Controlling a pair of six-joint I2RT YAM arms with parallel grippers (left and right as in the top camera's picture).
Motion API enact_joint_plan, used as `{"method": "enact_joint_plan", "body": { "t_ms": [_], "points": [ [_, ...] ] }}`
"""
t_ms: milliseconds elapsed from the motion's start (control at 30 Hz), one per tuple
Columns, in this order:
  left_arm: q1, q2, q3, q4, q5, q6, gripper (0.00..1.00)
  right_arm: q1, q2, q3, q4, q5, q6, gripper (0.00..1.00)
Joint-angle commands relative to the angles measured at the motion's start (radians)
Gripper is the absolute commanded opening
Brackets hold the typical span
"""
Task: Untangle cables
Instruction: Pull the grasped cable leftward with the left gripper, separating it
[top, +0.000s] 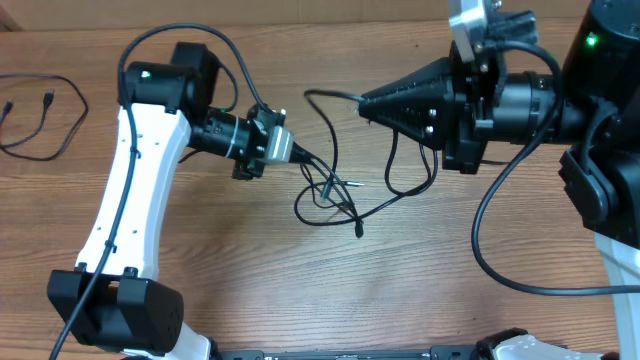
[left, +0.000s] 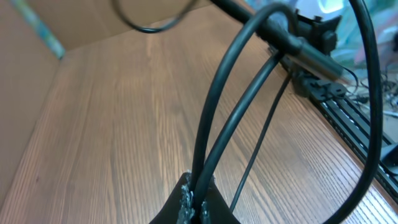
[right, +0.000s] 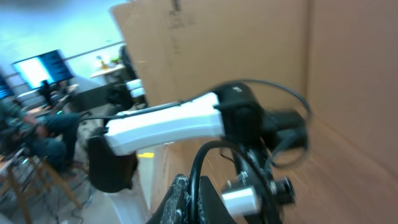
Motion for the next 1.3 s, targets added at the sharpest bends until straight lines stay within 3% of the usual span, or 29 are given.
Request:
{"method": "enact_joint_plan", "body": {
  "t_ms": [0, 267, 367, 533, 733, 833, 900, 1000, 1100, 1167, 1267],
  "points": [
    [0.069, 0.006, -0.004, 0.034, 0.023, -0.157, 0.04, -0.003, 0.004, 0.021, -0.058, 0.282, 0.037, 0.04],
    [0.254, 0.006, -0.004, 0.131, 0.024, -0.473, 0.04, -0.003, 0.066, 0.021, -0.268, 1.060, 0.278, 0.04],
    [0.317, 0.006, -0.004, 0.171, 0.024, -0.582, 0.04, -0.003, 0.098, 0.021, -0.333, 1.261, 0.346, 0.04],
    [0.389, 0.006, -0.004, 0.272, -0.026, -0.822, 0.04, -0.008, 0.133, 0.021, -0.381, 1.416, 0.375, 0.04],
    [0.432, 0.006, -0.004, 0.411, -0.158, -1.180, 0.04, -0.113, 0.136, 0.021, -0.410, 1.404, 0.419, 0.04],
    [0.424, 0.006, -0.004, 0.440, -0.171, -1.208, 0.04, -0.167, 0.136, 0.021, -0.414, 1.323, 0.419, 0.04],
    [0.425, 0.006, -0.004, 0.477, -0.213, -1.299, 0.04, -0.186, 0.136, 0.020, -0.422, 1.324, 0.419, 0.04],
    [0.425, 0.006, -0.004, 0.542, -0.379, -1.473, 0.04, -0.217, 0.136, 0.020, -0.444, 1.364, 0.419, 0.04],
    [0.427, 0.006, -0.004, 0.584, -0.656, -1.705, 0.04, -0.270, 0.136, 0.020, -0.465, 1.419, 0.419, 0.04],
    [0.427, 0.006, -0.004, 0.583, -0.731, -1.752, 0.04, -0.314, 0.136, 0.020, -0.472, 1.406, 0.420, 0.04],
    [0.424, 0.006, -0.004, 0.581, -0.732, -1.757, 0.04, -0.374, 0.136, 0.020, -0.473, 1.290, 0.419, 0.04]
  ]
}}
